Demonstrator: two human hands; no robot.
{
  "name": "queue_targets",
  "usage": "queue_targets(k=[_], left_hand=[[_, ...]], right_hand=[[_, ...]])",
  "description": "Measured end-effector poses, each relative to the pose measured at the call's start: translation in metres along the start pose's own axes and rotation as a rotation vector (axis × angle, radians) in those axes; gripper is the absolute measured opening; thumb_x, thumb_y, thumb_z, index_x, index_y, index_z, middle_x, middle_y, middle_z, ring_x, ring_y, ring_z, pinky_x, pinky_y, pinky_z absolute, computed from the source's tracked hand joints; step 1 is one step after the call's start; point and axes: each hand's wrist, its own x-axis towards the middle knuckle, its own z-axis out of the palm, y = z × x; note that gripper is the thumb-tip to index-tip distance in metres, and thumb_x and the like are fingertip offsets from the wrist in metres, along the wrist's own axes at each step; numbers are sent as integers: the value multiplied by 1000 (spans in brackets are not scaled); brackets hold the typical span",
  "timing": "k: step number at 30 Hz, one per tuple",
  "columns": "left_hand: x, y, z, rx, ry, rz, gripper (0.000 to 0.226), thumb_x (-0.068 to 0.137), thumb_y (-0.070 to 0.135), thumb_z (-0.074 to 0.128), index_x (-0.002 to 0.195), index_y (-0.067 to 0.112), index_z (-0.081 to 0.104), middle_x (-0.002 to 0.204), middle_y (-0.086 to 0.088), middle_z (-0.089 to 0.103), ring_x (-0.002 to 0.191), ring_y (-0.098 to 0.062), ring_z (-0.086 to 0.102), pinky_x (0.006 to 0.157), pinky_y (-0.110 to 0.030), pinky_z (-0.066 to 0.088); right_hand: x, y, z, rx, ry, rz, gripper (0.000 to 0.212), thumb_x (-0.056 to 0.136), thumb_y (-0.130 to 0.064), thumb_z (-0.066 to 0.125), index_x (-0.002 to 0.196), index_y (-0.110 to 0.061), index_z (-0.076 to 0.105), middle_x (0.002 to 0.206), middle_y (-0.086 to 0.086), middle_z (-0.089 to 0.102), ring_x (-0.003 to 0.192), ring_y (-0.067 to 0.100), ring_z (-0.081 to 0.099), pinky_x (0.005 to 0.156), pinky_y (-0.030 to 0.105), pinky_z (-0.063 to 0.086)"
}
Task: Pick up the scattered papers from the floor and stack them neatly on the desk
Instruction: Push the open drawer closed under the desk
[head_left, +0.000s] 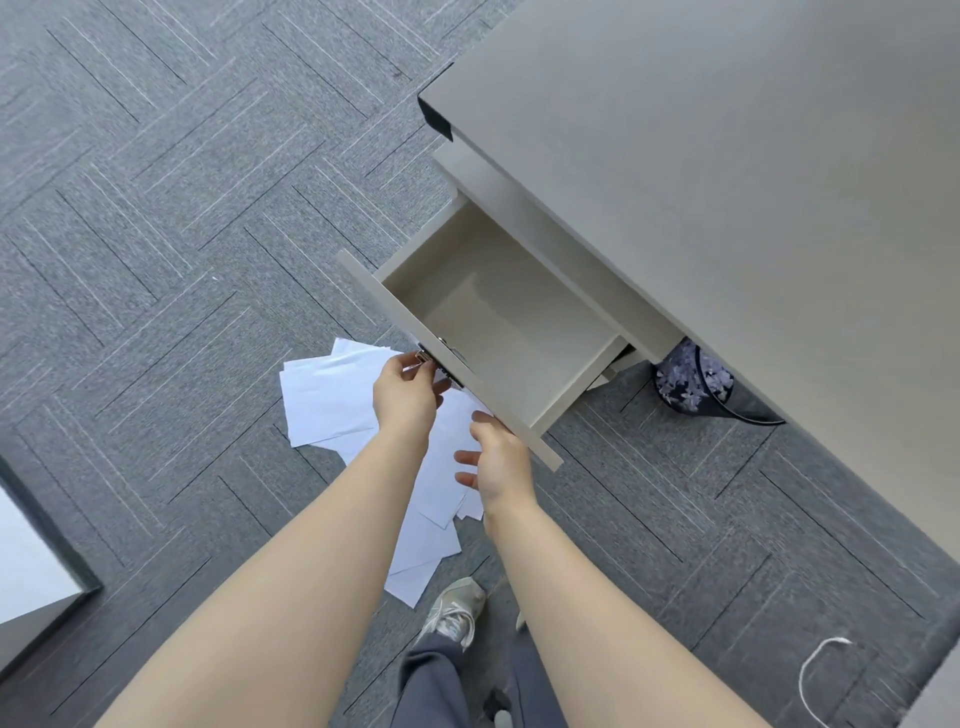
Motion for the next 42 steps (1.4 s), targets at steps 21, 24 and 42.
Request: queue_targets(k=[21, 24, 42], left_hand=[[22, 36, 112, -9, 7, 48, 12, 92, 19, 58, 104, 19, 57, 111, -6, 70, 72, -19, 74, 78, -39, 57], [23, 38, 118, -7, 2, 64, 10, 91, 19, 58, 101, 20, 56, 111, -7, 70, 71, -20, 74, 78, -39, 56], [26, 53, 144, 70, 7, 89, 15, 89, 20, 59, 80, 30, 54, 88, 7, 65, 61, -20, 74, 85, -48, 56]], right_hand=[[61, -72, -56, -47, 28, -109, 41, 94, -10, 45, 134, -17, 56, 113, -4, 59, 75, 16, 58, 64, 29, 48], [66, -76, -60, -47, 33, -112, 41, 93, -9, 45, 130, -21, 58, 114, -1, 58, 73, 15, 56, 62, 28, 47], [79, -89, -69, -132, 60, -153, 54, 88, -12, 45, 141, -26, 48, 127, -7, 55, 77, 10, 62, 70, 31, 50]])
